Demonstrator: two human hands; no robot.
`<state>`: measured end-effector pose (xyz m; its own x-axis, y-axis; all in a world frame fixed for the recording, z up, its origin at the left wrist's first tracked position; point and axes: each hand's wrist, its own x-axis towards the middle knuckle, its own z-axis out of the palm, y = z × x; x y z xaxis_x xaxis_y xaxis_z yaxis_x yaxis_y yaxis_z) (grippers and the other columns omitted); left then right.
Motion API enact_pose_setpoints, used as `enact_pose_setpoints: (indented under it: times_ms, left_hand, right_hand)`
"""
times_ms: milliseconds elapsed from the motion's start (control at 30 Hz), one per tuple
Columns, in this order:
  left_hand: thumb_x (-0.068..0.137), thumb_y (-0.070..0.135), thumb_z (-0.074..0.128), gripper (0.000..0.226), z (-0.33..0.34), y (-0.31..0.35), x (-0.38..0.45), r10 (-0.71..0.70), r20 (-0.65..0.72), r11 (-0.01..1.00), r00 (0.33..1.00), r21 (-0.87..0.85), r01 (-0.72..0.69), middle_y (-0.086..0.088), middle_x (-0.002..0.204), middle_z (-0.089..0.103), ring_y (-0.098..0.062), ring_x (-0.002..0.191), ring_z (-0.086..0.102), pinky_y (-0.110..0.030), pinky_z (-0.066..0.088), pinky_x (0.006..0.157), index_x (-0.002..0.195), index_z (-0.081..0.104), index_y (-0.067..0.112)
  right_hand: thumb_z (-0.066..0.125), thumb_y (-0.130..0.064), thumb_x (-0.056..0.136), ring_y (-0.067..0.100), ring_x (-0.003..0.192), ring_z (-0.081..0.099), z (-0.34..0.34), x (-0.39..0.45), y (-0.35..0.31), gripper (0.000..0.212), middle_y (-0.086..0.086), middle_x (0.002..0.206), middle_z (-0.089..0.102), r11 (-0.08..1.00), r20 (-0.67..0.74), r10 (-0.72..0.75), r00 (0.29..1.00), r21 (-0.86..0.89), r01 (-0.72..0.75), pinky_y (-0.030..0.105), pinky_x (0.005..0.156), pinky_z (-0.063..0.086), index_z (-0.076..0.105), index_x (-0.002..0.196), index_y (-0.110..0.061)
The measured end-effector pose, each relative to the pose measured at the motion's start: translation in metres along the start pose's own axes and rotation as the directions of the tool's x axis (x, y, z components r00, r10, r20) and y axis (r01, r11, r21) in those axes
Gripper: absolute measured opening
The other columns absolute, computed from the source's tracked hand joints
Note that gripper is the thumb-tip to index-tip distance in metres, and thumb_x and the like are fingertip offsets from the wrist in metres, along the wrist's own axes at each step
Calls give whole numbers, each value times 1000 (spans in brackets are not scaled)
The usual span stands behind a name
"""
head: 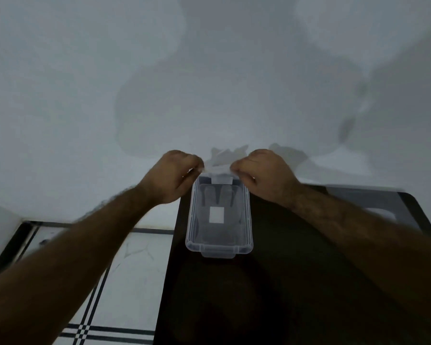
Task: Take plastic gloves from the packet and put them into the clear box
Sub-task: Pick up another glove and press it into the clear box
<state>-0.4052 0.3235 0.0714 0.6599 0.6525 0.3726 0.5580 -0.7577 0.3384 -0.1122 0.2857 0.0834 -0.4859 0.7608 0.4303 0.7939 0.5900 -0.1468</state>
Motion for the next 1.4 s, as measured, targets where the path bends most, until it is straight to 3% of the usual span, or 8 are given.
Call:
enact_pose_setpoints:
  times_ms: [100, 333, 467, 567, 800, 1000, 1200, 1400]
  left_hand:
    - [102, 29, 44, 31, 24, -14, -17, 11, 121, 992, 993, 122, -26, -10, 110, 77, -33, 99, 73, -53, 48, 106, 108, 69, 13]
    - [103, 35, 41, 32, 84, -30, -46, -41, 307, 978, 951, 206, -25, -7, 119, 78, -27, 127, 68, -58, 27, 126, 111, 67, 18]
    - [111, 45, 39, 37, 104, -26, -48, -186, 469, 961, 864, 268, 61, -4, 140, 71, -23, 154, 44, -59, 0, 131, 127, 64, 22]
    - [105, 70, 33, 64, 115, -27, -45, -299, 534, 933, 791, 336, 126, 1, 152, 63, -22, 161, 29, -64, -12, 128, 143, 59, 26]
    - [97, 74, 3, 89, 123, -24, -42, -282, 539, 892, 793, 452, 9, -1, 163, 51, -25, 163, 24, -71, -8, 125, 148, 58, 25]
    - [110, 54, 31, 54, 125, -13, -31, -224, 638, 869, 736, 472, -145, -2, 149, 63, -32, 160, 30, -77, -1, 121, 129, 72, 27]
    - [109, 51, 40, 46, 134, -8, -21, -270, 740, 836, 617, 497, -230, -4, 151, 63, -35, 162, 26, -79, -12, 120, 133, 71, 27]
    - [103, 53, 46, 51, 143, -9, -19, -343, 734, 795, 587, 559, -235, -6, 158, 55, -36, 162, 20, -79, -14, 119, 145, 62, 30]
  right_hand:
    - [52, -23, 96, 25, 76, 74, 16, -5, 1, 30, 4, 90, 80, 984, 108, -134, 985, -102, 145, 45, 96, 58, 79, 104, -13]
    - [80, -18, 86, 25, 82, 75, 77, -34, 5, 16, 2, 90, 79, 935, 407, -198, 892, -196, 297, 45, 98, 54, 75, 101, -19]
    - [78, -10, 82, 24, 71, 71, 106, -50, -1, 16, 2, 79, 74, 915, 570, -157, 807, -222, 335, 45, 98, 51, 70, 94, -18]
    - [74, -15, 89, 24, 79, 73, 114, -56, -13, 15, 1, 86, 75, 930, 665, -85, 742, -215, 300, 48, 107, 48, 69, 101, -21]
    - [68, -25, 98, 26, 108, 73, 124, -67, -32, 27, 2, 114, 77, 938, 781, -17, 624, -204, 281, 53, 119, 38, 67, 125, -24]
    - [69, -32, 98, 26, 118, 70, 130, -72, -34, 32, 2, 122, 75, 972, 815, 44, 578, -168, 163, 54, 123, 31, 64, 129, -26]
    - [63, -36, 101, 24, 132, 59, 133, -64, -27, 40, 0, 137, 68, 988, 901, 45, 431, -104, 114, 56, 126, 20, 60, 141, -33]
    - [66, -37, 99, 31, 140, 49, 137, -52, -34, 54, 1, 151, 55, 969, 925, 101, 367, -175, 174, 62, 124, 24, 49, 151, -40]
